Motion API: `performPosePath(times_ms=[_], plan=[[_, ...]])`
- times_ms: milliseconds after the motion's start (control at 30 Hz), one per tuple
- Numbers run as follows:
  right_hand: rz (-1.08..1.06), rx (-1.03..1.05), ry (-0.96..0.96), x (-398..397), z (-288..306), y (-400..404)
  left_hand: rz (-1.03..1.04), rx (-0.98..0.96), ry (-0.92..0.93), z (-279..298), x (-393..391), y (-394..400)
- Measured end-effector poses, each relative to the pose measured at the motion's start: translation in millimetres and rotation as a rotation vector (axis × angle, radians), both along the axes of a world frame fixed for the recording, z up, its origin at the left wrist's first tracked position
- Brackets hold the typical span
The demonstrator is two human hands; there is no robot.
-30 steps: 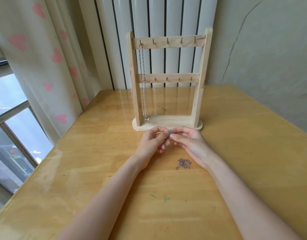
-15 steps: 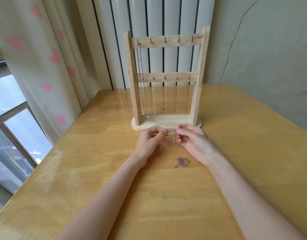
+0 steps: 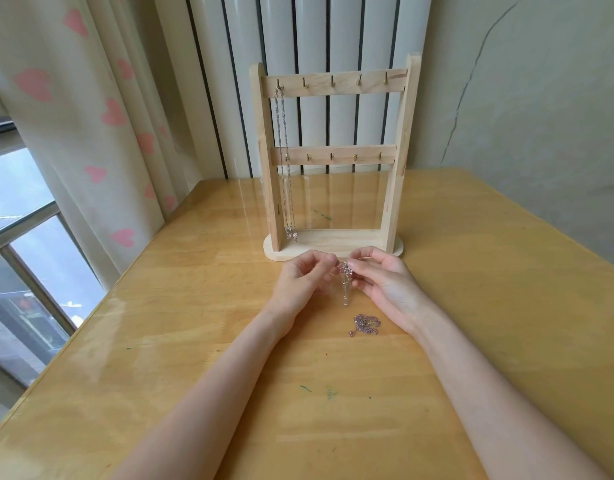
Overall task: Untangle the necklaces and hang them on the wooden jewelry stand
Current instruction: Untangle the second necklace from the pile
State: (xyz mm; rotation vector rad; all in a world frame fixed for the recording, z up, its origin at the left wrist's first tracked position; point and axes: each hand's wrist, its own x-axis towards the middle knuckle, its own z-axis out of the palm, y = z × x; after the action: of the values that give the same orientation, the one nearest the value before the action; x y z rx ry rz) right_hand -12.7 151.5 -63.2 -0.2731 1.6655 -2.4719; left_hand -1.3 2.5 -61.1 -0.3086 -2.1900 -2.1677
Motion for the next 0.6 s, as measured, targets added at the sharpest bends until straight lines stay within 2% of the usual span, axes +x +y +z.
performPosePath(times_ms=[100,433,600], plan=[[0.006,0.041,0.012,1.6,-0.2,0.2,-0.018,-0.063,0.046,-0.5,1.5,-1.1],[-0.016,-0.001,0.007,2.3,0.4,0.6,-0.031,-0.037,0.012,-2.9,-1.9,-2.6],[-0.009,0.078,0.025,4.1,0.0,0.1,-0.029,-0.004,0.049,-3.8,-2.0,-3.2]])
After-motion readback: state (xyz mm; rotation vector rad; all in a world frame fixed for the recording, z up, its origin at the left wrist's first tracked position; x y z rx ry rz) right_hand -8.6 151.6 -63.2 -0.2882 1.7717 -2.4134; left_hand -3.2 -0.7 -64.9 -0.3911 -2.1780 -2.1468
